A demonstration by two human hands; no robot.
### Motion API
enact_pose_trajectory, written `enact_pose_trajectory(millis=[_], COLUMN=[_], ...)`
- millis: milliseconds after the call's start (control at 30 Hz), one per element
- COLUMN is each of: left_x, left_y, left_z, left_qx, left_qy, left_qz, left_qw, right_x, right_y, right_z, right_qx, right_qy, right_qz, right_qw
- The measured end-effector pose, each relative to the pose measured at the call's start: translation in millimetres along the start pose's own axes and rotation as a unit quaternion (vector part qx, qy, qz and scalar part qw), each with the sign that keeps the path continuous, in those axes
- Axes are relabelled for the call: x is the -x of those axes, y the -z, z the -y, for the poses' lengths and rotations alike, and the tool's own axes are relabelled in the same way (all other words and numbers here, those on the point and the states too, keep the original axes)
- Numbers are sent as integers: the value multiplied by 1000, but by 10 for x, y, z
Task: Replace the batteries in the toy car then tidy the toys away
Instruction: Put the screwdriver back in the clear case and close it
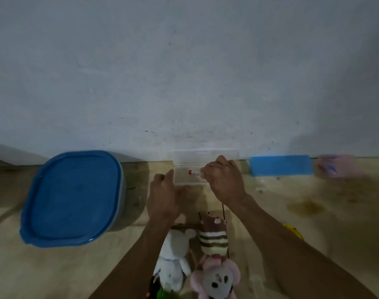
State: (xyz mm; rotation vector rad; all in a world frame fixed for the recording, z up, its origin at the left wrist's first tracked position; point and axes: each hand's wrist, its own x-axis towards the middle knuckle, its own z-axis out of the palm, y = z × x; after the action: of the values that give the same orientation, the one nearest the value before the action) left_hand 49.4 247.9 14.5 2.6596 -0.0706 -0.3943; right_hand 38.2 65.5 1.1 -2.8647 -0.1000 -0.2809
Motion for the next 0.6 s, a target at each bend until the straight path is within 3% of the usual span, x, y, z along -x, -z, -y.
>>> enact_pose_trajectory(millis=[267, 467, 600], left_x=[-276, -248, -254], left_y=[-253, -272, -245], left_z=[152, 134, 130], left_qx=[27, 29, 32], left_qy=[-22, -12, -13], left_qz=[-12, -21, -15], left_qw=[999, 999, 999], right_x=[-55, -9, -15], right_y=[-310, -70, 105], right_z=[-104, -111, -211], right_qx=[-5, -12, 59], right_qy=[2, -8, -59], right_qz=[34, -112, -58], right_qw=[999, 994, 995])
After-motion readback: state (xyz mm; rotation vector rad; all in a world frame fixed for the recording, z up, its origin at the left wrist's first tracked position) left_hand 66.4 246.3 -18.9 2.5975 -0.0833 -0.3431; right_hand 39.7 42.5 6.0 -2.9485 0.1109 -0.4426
